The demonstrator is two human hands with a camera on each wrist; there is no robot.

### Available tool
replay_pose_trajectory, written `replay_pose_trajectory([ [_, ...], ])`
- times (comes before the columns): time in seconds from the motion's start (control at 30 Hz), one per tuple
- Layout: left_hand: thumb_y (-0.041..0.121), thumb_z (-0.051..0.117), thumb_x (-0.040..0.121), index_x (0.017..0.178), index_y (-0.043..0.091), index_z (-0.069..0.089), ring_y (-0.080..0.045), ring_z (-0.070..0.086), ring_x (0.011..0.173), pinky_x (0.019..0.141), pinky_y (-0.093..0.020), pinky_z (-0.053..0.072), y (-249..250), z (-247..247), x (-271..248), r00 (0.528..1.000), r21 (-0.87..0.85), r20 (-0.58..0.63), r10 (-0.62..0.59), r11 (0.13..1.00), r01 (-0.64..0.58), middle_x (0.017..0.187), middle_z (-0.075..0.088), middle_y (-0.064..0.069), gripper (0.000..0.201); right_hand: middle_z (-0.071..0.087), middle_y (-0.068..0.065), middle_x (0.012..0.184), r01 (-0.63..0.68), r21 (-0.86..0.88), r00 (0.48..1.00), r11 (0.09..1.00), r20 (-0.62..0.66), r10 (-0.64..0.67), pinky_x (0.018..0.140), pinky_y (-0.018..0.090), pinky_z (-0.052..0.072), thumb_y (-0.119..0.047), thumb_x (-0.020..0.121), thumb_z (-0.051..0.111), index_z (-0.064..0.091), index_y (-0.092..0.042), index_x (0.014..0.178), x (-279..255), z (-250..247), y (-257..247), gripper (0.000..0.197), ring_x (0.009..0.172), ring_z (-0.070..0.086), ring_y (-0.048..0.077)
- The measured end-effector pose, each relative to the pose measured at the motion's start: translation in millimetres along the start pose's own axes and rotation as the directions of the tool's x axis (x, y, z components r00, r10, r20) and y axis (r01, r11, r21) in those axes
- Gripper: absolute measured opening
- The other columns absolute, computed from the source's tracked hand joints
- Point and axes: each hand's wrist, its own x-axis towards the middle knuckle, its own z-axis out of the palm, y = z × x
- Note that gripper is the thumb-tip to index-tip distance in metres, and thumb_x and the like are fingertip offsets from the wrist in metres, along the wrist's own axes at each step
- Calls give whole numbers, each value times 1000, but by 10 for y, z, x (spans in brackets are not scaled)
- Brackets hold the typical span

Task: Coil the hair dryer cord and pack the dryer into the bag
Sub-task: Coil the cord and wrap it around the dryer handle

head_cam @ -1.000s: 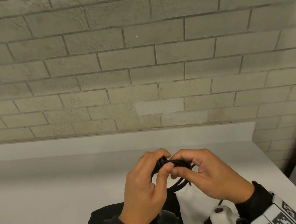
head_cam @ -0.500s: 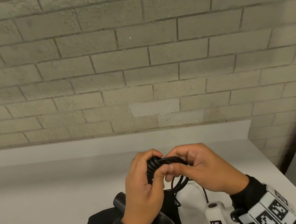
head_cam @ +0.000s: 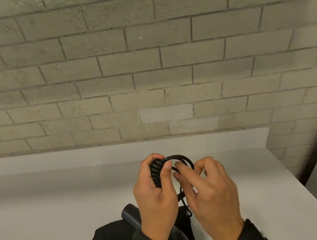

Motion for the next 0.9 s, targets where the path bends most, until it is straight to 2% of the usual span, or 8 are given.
replay_pose_trajectory([
  [0.1, 35, 58, 90, 102, 34, 54, -2, 64, 77, 64, -5, 46, 0, 20, 3, 999, 35, -16, 32, 999, -31, 92, 64, 17, 13, 45, -8, 87, -209, 87, 964, 974, 188, 190, 51, 22, 51, -42, 93, 51, 64, -26, 97, -21, -40, -144, 21, 69, 50, 10],
  [0.17, 39, 52, 90, 104, 33, 54, -4, 64, 73, 63, -7, 46, -30, 12, 17, 998, 49, -25, 54, 997, -53, 86, 65, 10, 15, 45, -13, 92, -441, 267, 871, 857, 357, 338, 68, 18, 50, -44, 93, 48, 64, -28, 87, 49, -120, -210, 23, 83, 54, 5],
  [0.3, 37, 51, 92, 104, 26, 55, -2, 61, 75, 65, -7, 44, -72, -35, 34, 993, 88, -24, 114, 990, -111, 85, 63, 11, 17, 58, -8, 78, -794, 516, 607, 322, 707, 362, 90, 35, 51, -48, 86, 60, 57, -10, 65, 228, -360, -140, 43, 77, 59, 9],
  [0.37, 37, 51, 93, 105, 24, 55, -2, 59, 73, 65, -7, 43, -79, -46, 36, 991, 97, -25, 132, 987, -129, 84, 61, 13, 18, 61, -3, 76, -783, 558, 620, 273, 733, 279, 92, 38, 50, -43, 82, 69, 61, -4, 70, 228, -442, -93, 42, 79, 61, 13],
  [0.57, 37, 50, 94, 105, 20, 55, -5, 58, 75, 69, -9, 43, -122, -39, 85, 992, 91, -39, 119, 989, -115, 86, 60, 8, 21, 71, -4, 86, -646, 589, 759, 485, 562, 327, 78, 19, 52, -32, 87, 65, 72, -25, 85, 42, -490, -157, 10, 84, 66, 6],
  [0.67, 40, 50, 95, 104, 24, 55, -5, 57, 73, 68, -9, 43, -115, -39, 78, 991, 89, -26, 128, 988, -125, 84, 60, 7, 19, 68, 2, 70, -719, 613, 695, 329, 635, 336, 74, 20, 50, -38, 83, 64, 71, -17, 80, 38, -551, -164, 22, 73, 63, 11],
  [0.8, 54, 44, 97, 104, 29, 53, -1, 55, 70, 66, -7, 41, -98, -29, 44, 988, 83, -2, 152, 985, -151, 82, 57, 11, 27, 25, -1, 47, -777, 614, 569, -139, 780, 262, 53, 21, 38, -26, 85, 66, 62, -7, 70, 85, -646, -44, 25, 50, 34, 18],
  [0.9, 51, 47, 96, 103, 29, 54, -3, 56, 70, 66, -7, 42, -94, 1, 21, 989, 81, 9, 151, 985, -151, 82, 59, 10, 24, 31, -3, 48, -772, 636, 618, 12, 746, 248, 49, 18, 32, -21, 77, 67, 61, -11, 64, 81, -655, 28, 17, 48, 29, 14],
])
